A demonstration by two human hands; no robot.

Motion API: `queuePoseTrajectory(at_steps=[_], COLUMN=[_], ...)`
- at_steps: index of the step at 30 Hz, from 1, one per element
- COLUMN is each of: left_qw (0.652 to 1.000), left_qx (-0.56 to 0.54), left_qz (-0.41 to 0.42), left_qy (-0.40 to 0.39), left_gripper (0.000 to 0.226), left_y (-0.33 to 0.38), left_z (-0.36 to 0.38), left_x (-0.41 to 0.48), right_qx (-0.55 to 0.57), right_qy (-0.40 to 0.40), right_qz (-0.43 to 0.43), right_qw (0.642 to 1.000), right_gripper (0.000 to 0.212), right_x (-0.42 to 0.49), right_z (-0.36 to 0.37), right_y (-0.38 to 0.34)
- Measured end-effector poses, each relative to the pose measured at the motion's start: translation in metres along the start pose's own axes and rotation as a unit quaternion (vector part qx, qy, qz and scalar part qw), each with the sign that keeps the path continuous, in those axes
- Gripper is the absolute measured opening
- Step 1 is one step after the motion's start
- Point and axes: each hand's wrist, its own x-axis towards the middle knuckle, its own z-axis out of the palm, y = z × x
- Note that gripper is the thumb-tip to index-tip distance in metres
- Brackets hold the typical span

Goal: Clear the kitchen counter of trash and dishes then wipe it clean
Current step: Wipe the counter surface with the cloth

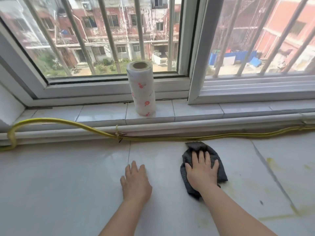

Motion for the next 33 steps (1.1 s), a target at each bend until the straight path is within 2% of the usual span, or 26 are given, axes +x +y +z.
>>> queuePoseTrajectory(at_steps=[3, 5, 8, 9, 11, 13, 15, 20, 22, 25, 29, 33], left_qw=[1.0, 0.999, 0.999, 0.999, 1.0, 1.0, 1.0, 0.999, 0.999, 0.999, 0.999, 0.999], left_qx=[-0.021, -0.035, -0.038, -0.032, -0.019, -0.011, -0.002, 0.022, 0.017, -0.009, -0.021, -0.015], left_qz=[-0.015, -0.028, -0.034, -0.028, -0.018, -0.005, 0.014, 0.043, 0.051, 0.047, 0.037, 0.03], left_qy=[-0.011, -0.014, -0.011, -0.009, -0.008, -0.008, -0.005, -0.001, 0.007, 0.005, 0.001, 0.006], left_gripper=[0.053, 0.054, 0.053, 0.052, 0.052, 0.051, 0.048, 0.046, 0.046, 0.05, 0.053, 0.054], left_y=[0.005, 0.004, 0.005, 0.007, 0.01, 0.014, 0.016, 0.01, 0.005, -0.001, -0.001, 0.012], left_z=[0.004, 0.003, 0.003, 0.004, 0.007, 0.013, 0.02, 0.034, 0.037, 0.036, 0.035, 0.031], left_x=[-0.014, -0.021, -0.028, -0.031, -0.036, -0.042, -0.048, -0.073, -0.081, -0.089, -0.098, -0.091], right_qx=[-0.008, -0.031, -0.039, -0.033, 0.002, -0.015, -0.013, -0.044, -0.045, -0.034, 0.027, 0.012], right_qy=[-0.001, 0.0, -0.002, 0.011, 0.017, 0.022, 0.034, 0.001, 0.03, 0.05, 0.033, 0.043], right_qz=[-0.032, -0.094, -0.166, -0.171, -0.186, -0.178, -0.14, -0.017, 0.005, -0.025, -0.128, -0.16], right_qw=[0.999, 0.995, 0.985, 0.985, 0.982, 0.984, 0.99, 0.999, 0.999, 0.998, 0.991, 0.986], right_gripper=[0.064, 0.067, 0.089, 0.087, 0.067, 0.058, 0.058, 0.082, 0.07, 0.073, 0.06, 0.057], right_x=[-0.016, -0.035, -0.063, -0.072, -0.086, -0.093, -0.094, -0.108, -0.113, -0.133, -0.149, -0.145], right_z=[0.008, 0.018, 0.029, 0.031, 0.041, 0.045, 0.045, 0.037, 0.041, 0.046, 0.063, 0.066], right_y=[-0.01, -0.023, -0.04, -0.039, -0.03, -0.013, 0.011, 0.063, 0.064, 0.033, -0.009, -0.002])
